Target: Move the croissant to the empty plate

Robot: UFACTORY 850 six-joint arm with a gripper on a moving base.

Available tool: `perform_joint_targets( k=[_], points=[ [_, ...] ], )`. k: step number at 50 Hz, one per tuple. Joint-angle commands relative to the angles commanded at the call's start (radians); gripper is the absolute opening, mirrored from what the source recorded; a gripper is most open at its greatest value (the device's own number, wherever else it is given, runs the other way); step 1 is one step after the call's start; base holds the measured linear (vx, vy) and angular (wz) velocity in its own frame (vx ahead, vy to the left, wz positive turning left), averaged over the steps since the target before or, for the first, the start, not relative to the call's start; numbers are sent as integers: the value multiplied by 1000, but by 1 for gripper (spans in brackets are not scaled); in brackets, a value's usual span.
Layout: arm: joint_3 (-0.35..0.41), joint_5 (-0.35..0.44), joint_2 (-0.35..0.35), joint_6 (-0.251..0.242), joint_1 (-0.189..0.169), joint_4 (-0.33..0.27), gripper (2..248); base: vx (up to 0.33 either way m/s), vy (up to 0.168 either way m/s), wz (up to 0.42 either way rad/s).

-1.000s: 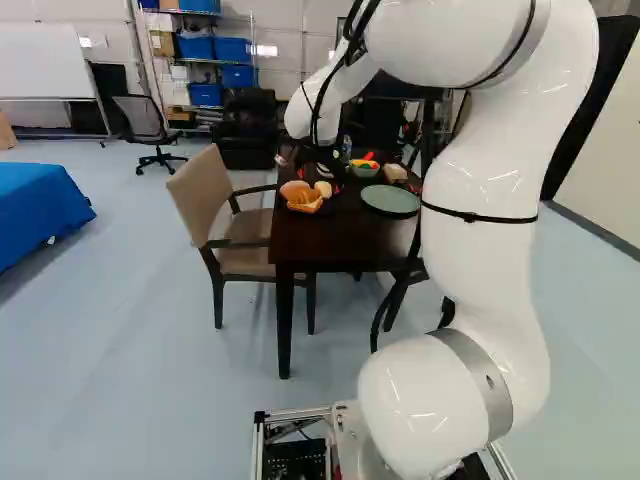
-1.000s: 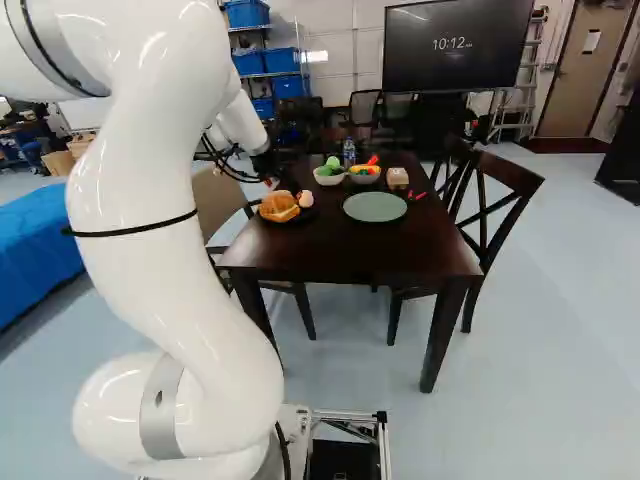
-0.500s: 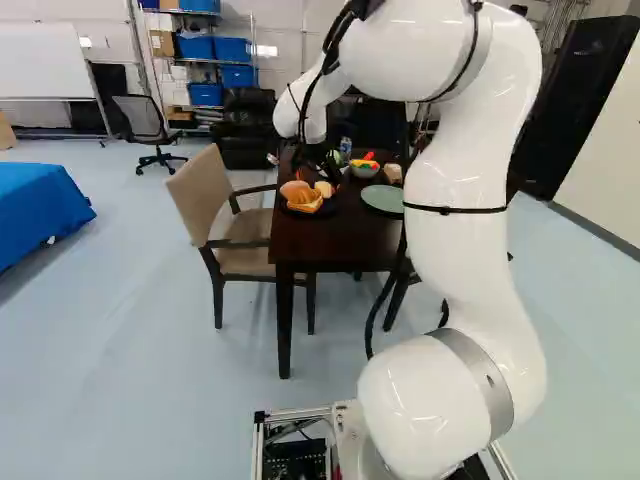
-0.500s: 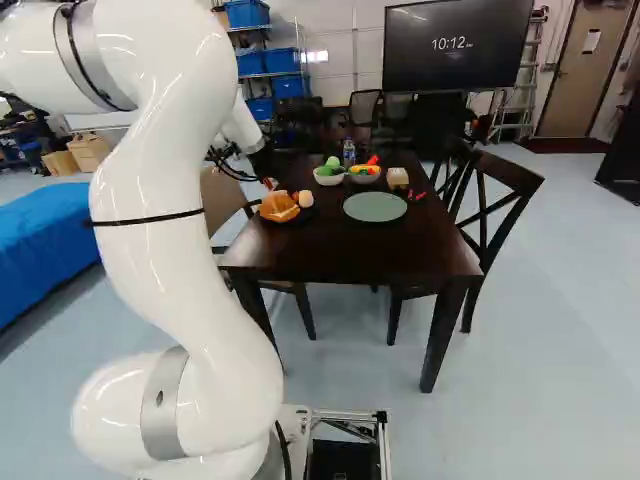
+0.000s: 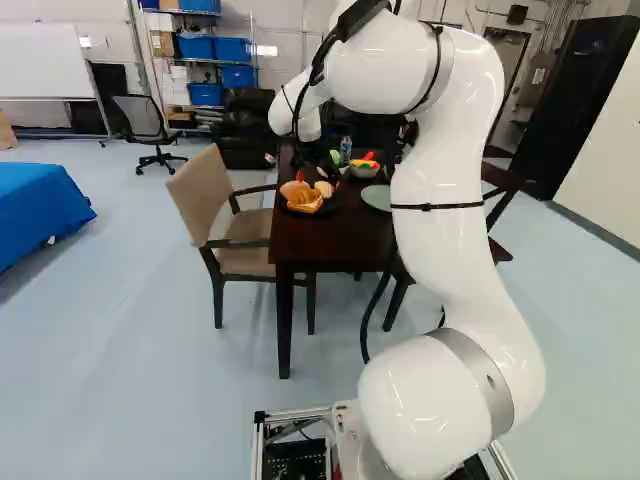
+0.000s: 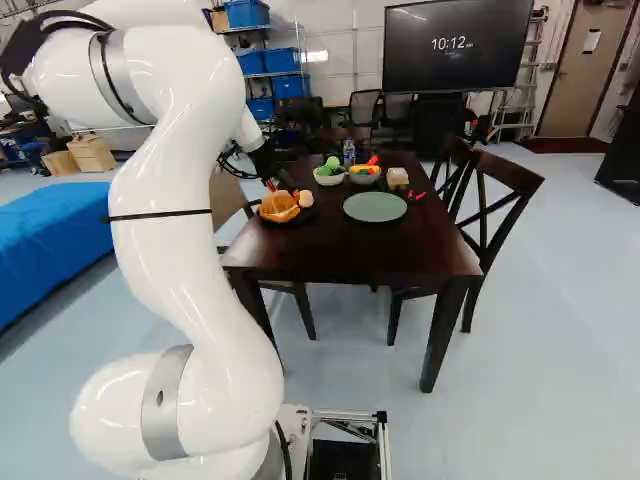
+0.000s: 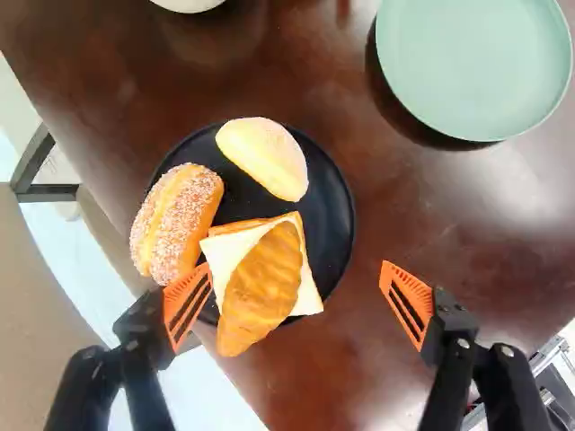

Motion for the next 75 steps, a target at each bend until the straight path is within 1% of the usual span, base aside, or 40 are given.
perform_joint_targets(
  k=[10,17,22,29,58,75],
  points=[
    [-22,-1,-16,0,15,11,247,0,0,0],
    [-31,-1,-22,0,31,42,247,0,0,0],
    [-37,-3,-26,0,35,68,247,0,0,0],
    [-45,-9,-31,0,34,108,247,0,0,0],
    [-48,-12,-33,0,19,195,247,0,0,0],
    [-40,-12,-28,0,-4,239,247,0,0,0]
  ],
)
